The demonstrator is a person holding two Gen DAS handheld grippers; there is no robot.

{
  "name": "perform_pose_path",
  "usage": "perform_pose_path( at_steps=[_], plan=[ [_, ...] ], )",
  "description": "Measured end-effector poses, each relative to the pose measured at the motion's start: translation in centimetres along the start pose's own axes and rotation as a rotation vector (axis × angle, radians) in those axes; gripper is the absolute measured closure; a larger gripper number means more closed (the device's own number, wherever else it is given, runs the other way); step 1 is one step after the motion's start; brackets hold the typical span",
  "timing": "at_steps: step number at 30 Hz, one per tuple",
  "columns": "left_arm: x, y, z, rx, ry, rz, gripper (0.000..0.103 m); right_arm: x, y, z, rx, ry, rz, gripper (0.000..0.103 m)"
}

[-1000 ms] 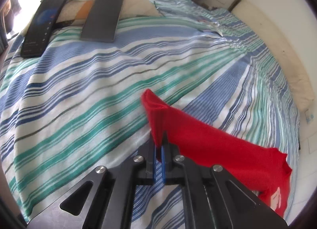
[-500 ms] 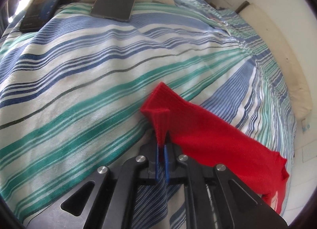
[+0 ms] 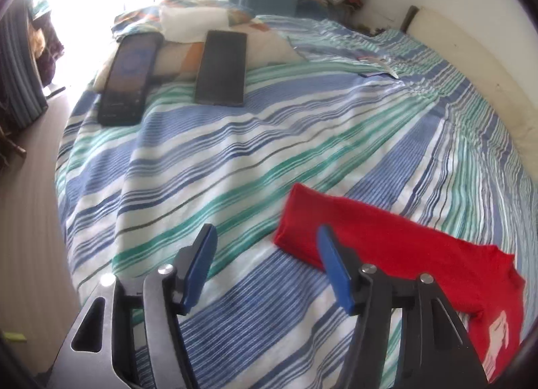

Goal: Fold small clothes

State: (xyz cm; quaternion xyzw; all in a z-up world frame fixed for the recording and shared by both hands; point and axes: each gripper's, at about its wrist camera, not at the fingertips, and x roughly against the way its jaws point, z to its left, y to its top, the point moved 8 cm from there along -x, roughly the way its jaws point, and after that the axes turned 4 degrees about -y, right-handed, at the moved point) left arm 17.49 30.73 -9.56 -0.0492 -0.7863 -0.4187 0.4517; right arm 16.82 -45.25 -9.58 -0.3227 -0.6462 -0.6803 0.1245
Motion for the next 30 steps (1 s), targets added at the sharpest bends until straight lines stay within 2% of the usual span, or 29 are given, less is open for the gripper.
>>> perform_pose_path(
  at_steps=[5, 10, 13, 17, 21, 30],
  plan=[
    [3.8, -2.4, -8.5, -0.27, -0.19, -0.028, 0.013, -0.1, 0.1, -0.2, -0.006, -0.012, 0.0, 0.019],
    [4.9, -7.1, -15.0, -0.468, -0.354, 0.008, 0.011, 0.1, 0.2, -0.5, -0.002, -0.035, -0.01, 0.019],
    [4.1, -9.8, -16.5, -0.547, -0.361, 0.007, 0.011, 0.1, 0.2, -0.6, 0.006, -0.045, -0.017, 0.019],
    [2.5, -12.3, -16.1, -0.569, -0.346, 0.046, 0.011, 0.0, 0.1, -0.9, 0.005, -0.057, -0.016, 0.019],
    [2.4, -12.1, -16.1, -0.55, -0.367, 0.043, 0.011, -0.2, 0.0, -1.3, -0.004, -0.066, -0.014, 0.019],
    [1.9, -12.7, -16.1, -0.545, -0.339, 0.05, 0.011, -0.1, 0.5, -1.3, -0.012, -0.061, -0.031, 0.019]
  ],
)
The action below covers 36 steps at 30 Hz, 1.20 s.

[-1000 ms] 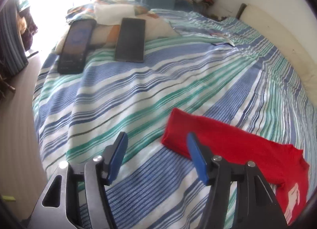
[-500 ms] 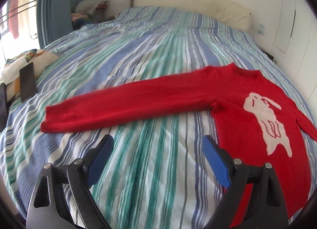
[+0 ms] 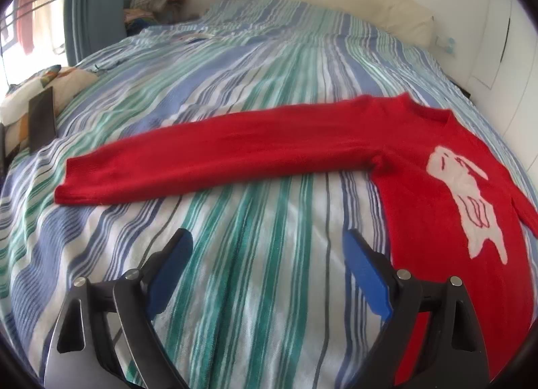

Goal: Fold small clothes

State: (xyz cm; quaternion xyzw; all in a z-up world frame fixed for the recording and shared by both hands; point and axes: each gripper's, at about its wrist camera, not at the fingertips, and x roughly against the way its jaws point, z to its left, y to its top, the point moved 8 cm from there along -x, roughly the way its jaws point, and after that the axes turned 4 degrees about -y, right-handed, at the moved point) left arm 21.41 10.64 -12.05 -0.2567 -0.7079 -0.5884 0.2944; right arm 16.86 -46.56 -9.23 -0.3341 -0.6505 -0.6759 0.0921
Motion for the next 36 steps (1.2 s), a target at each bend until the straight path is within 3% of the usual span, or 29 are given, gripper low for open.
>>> perform_pose_path(
  at_steps=[15, 36],
  plan=[
    [1.1, 0.4, -0.8, -0.037, 0.013, -0.043, 0.011, 0.2, 0.1, -0.5, -0.021, -0.005, -0.013, 0.019],
    [0.9, 0.1, -1.0, -0.051, 0.028, -0.036, 0.01, -0.4, -0.2, -1.7, -0.069, -0.008, 0.007, 0.019]
  ],
)
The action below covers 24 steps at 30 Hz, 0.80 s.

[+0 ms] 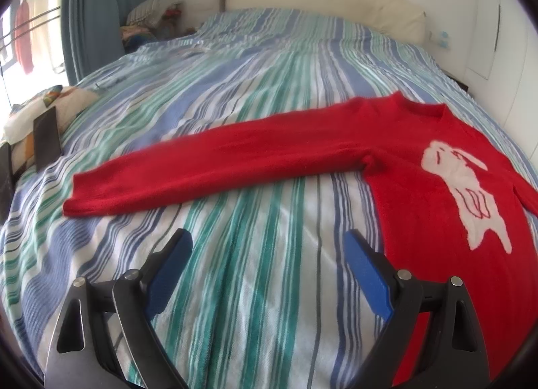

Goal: Fold small clothes

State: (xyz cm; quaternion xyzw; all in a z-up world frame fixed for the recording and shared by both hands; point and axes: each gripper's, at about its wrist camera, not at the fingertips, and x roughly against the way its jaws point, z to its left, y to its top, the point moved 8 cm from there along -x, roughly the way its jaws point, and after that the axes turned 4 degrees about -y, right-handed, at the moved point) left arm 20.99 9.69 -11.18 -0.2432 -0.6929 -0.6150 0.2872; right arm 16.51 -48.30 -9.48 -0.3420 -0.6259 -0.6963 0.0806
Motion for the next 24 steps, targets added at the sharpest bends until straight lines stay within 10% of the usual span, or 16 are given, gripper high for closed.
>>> perform_pose_path(
  at_steps=[24],
  plan=[
    [-0.05, -0.21, -0.32, -0.026, 0.008, -0.008, 0.01, -0.36, -0.28, -0.12, -0.016, 0.002, 0.015, 0.019]
  ],
)
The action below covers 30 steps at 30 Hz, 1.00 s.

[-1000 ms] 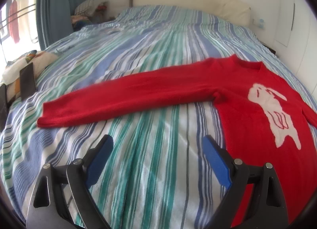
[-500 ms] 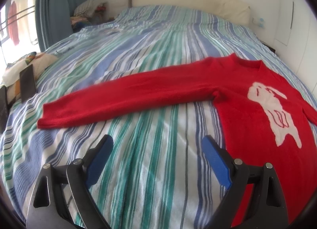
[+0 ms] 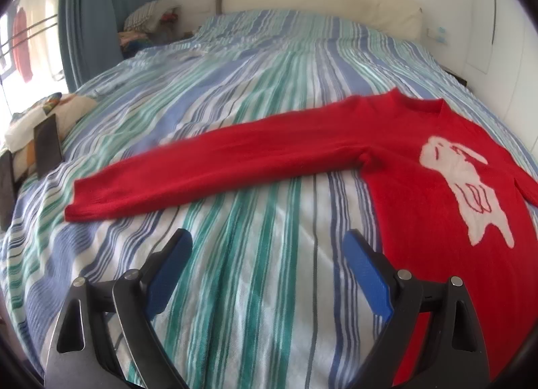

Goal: Fold small clothes

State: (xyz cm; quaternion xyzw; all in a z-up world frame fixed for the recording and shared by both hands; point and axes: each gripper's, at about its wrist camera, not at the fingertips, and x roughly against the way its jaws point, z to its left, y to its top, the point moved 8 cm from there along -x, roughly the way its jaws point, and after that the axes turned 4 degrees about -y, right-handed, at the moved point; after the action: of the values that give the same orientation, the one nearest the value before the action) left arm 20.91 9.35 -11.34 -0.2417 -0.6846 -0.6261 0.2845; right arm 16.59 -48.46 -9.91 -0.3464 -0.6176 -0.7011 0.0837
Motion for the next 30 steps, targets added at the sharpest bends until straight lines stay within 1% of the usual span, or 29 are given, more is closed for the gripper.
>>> perform_pose_path(
  at_steps=[15, 17, 18, 20, 22, 24, 26, 27, 30],
  plan=[
    [0.1, 0.2, 0.1, 0.008, -0.006, -0.002, 0.01, 0.0, 0.0, 0.0, 0.0, 0.0, 0.002, 0.019],
    [0.3, 0.4, 0.2, 0.016, -0.013, -0.009, 0.01, 0.0, -0.2, -0.1, -0.011, 0.013, 0.009, 0.019],
    [0.5, 0.6, 0.3, 0.021, -0.016, -0.014, 0.01, 0.1, 0.0, -0.3, -0.027, 0.033, 0.011, 0.019],
    [0.6, 0.8, 0.4, 0.029, -0.02, -0.021, 0.01, 0.7, 1.0, -1.7, -0.117, 0.099, -0.005, 0.019],
    [0.6, 0.8, 0.4, 0.036, -0.023, -0.018, 0.01, 1.2, 2.6, -4.6, -0.262, 0.147, -0.032, 0.019],
    [0.5, 0.7, 0.4, 0.041, -0.027, -0.012, 0.01, 0.7, 3.8, -8.1, -0.435, 0.196, -0.016, 0.019],
    [0.5, 0.8, 0.3, 0.041, -0.027, -0.012, 0.01, -0.8, 3.9, -11.4, -0.631, 0.254, 0.042, 0.019],
    [0.5, 0.8, 0.3, 0.038, -0.026, -0.014, 0.01, -1.9, 3.5, -12.5, -0.714, 0.283, 0.092, 0.019],
    [0.6, 0.7, -0.1, 0.022, -0.017, -0.019, 0.01, -4.8, 1.2, -13.4, -0.892, 0.366, 0.229, 0.019]
  ],
)
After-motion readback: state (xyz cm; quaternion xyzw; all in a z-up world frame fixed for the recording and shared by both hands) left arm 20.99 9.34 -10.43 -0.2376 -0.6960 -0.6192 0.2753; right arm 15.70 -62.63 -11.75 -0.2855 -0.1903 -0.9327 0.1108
